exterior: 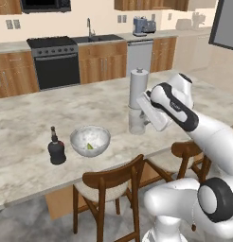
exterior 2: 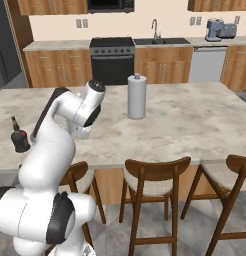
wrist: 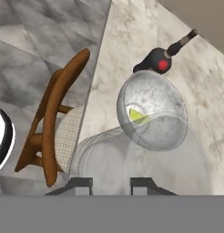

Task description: There is a bowl on the dining counter. Grab a lemon wedge from the fridge and place it in the bowl. Then get the liquor bottle and glass cup from the cabinet and place them next to the bowl.

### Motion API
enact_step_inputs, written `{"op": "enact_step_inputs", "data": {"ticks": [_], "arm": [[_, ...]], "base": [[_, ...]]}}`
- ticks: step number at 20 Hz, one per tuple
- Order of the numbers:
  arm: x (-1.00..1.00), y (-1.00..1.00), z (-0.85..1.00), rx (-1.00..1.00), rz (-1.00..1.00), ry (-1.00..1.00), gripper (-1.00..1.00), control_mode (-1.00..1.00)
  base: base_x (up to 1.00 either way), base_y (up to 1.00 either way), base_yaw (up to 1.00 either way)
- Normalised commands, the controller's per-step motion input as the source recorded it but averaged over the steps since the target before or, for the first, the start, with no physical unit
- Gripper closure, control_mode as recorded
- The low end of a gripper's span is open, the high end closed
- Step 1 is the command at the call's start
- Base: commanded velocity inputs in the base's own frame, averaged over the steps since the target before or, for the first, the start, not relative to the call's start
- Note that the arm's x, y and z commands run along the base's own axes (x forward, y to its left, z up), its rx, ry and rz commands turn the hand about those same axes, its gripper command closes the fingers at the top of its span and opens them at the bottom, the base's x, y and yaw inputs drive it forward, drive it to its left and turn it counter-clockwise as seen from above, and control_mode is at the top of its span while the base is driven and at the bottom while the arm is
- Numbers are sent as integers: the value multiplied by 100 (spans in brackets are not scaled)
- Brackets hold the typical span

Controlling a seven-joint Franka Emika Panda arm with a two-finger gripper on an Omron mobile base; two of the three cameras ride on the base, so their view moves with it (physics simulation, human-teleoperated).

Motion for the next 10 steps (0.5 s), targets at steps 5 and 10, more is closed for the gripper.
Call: {"op": "enact_step_inputs", "data": {"ticks": [5, 10], "arm": [[5, 16, -41, -3, 1, -12, 100, -100], [1, 36, -49, -4, 0, -12, 100, -100]], "base": [[0, 0, 0], [0, 0, 0]]}}
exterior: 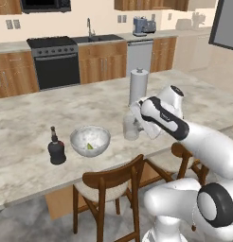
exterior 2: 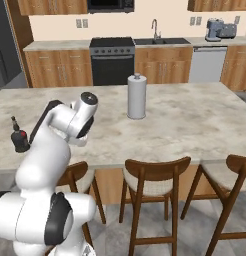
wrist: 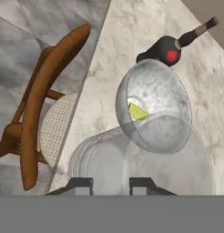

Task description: There is a bowl on the dining counter. Grab a lemon wedge from the fridge and place it in the bowl. Then get the liquor bottle and glass cup from the cabinet and place them next to the bowl.

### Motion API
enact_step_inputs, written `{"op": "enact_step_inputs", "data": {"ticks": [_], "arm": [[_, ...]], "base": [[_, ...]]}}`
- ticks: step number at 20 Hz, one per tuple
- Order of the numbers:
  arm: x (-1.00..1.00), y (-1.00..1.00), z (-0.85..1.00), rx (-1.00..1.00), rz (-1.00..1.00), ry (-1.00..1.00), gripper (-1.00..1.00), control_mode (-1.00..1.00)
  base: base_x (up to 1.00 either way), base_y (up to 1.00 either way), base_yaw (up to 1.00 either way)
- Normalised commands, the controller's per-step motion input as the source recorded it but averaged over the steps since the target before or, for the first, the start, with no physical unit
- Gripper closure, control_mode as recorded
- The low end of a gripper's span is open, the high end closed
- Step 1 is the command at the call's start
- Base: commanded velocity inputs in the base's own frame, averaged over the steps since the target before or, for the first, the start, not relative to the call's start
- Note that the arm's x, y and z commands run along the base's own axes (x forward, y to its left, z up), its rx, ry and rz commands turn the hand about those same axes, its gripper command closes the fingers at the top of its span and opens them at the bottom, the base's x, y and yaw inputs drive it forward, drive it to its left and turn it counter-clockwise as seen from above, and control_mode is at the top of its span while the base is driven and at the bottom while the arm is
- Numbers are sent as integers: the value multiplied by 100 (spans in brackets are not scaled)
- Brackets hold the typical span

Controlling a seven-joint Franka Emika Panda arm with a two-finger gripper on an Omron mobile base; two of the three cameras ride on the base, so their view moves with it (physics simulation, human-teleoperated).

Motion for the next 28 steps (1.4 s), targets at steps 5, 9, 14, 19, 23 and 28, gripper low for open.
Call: {"op": "enact_step_inputs", "data": {"ticks": [5, 9, 14, 19, 23, 28], "arm": [[24, 13, -43, -1, 0, -2, 100, -100], [50, 0, -35, 0, 0, 0, 100, -100], [63, 0, -34, 0, 0, 2, 100, -100], [63, 0, -23, 0, 0, 0, 100, -100], [53, 0, -16, 0, 1, 0, 100, -100], [40, 10, -20, 0, 3, 1, 100, -100]], "base": [[0, 0, 0], [0, 0, 0], [0, 0, 0], [0, 0, 0], [0, 0, 0], [0, 0, 0]]}}
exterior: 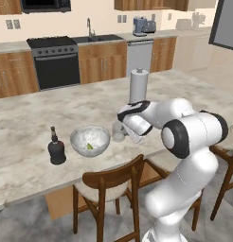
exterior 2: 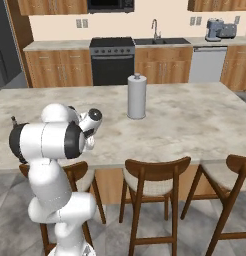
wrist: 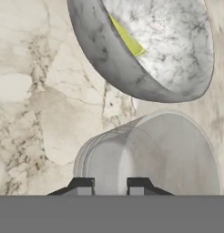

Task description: There is a bowl on the dining counter. Grab a lemon wedge from the fridge and place it in the bowl. Then get the liquor bottle and glass cup from the cabinet and place them next to the bowl.

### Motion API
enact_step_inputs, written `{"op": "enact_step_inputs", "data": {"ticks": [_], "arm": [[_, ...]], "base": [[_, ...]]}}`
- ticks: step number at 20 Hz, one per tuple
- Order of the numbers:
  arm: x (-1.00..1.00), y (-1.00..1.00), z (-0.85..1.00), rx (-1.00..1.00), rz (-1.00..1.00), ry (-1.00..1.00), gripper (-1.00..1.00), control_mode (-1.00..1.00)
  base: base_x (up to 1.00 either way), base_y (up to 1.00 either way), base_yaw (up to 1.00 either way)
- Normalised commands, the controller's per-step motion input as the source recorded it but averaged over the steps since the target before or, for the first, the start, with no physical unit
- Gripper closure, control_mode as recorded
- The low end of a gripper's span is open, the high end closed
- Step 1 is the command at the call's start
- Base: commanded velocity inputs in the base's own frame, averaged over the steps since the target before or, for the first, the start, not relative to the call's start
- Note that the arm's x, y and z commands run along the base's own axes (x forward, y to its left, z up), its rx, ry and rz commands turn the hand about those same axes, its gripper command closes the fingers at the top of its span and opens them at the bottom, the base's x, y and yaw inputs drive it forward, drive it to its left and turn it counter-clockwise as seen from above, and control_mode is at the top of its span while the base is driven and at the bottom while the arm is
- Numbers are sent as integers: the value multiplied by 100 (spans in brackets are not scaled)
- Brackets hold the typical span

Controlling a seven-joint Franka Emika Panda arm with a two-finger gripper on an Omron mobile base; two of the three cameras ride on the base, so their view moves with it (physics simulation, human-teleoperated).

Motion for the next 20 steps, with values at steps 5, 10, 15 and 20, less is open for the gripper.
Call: {"op": "enact_step_inputs", "data": {"ticks": [5, 10, 15, 20], "arm": [[37, 12, -23, 0, 3, 2, 100, -100], [26, 11, -24, 0, 3, 0, 100, -100], [17, 9, -20, 0, 3, 0, 100, -100], [19, 10, -22, 0, 2, 0, 100, -100]], "base": [[0, 0, 0], [0, 0, 0], [0, 0, 0], [0, 0, 0]]}}
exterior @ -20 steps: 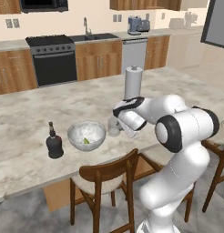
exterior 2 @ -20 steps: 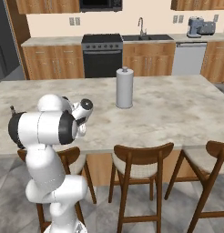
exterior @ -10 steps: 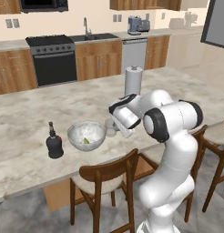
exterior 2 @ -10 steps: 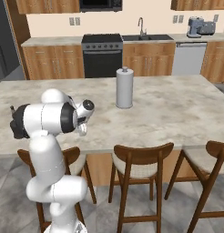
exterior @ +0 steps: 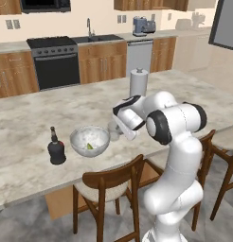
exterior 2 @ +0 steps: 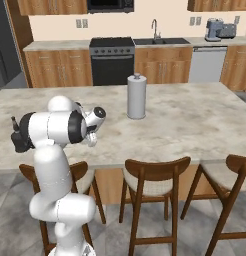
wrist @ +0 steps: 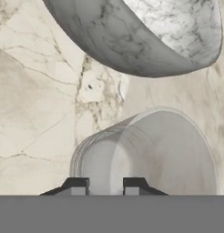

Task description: There is a bowl on the dining counter. Grab a lemon wedge from the fridge and place it in the bowl. Then get the liquor bottle and glass cup from the cabinet and place them next to the bowl.

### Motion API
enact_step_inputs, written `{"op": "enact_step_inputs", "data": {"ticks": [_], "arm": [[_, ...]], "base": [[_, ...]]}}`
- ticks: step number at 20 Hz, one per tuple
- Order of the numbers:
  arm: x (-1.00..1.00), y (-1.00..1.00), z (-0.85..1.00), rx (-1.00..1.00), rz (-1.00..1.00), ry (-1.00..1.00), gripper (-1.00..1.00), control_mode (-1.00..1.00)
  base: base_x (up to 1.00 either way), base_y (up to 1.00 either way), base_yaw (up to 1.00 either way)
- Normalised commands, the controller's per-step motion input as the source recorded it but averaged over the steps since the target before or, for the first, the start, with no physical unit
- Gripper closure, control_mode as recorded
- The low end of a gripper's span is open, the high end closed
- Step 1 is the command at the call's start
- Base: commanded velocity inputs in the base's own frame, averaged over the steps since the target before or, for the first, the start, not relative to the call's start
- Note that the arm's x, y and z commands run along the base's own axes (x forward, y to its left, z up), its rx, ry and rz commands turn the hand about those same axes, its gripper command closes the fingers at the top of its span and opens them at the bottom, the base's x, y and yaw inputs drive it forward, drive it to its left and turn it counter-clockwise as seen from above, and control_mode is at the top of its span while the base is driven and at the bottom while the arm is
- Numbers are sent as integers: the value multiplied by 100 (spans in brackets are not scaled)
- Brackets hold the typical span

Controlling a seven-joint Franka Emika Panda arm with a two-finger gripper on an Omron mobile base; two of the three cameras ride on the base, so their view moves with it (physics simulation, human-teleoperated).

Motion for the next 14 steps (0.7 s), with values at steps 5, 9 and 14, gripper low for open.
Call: {"op": "enact_step_inputs", "data": {"ticks": [5, 9, 14], "arm": [[2, 17, -24, 0, 2, 0, 100, -100], [0, 12, -13, 0, 1, 0, -100, -100], [-11, 3, 0, 0, 1, 0, -100, -100]], "base": [[0, 0, 0], [0, 0, 0], [0, 0, 0]]}}
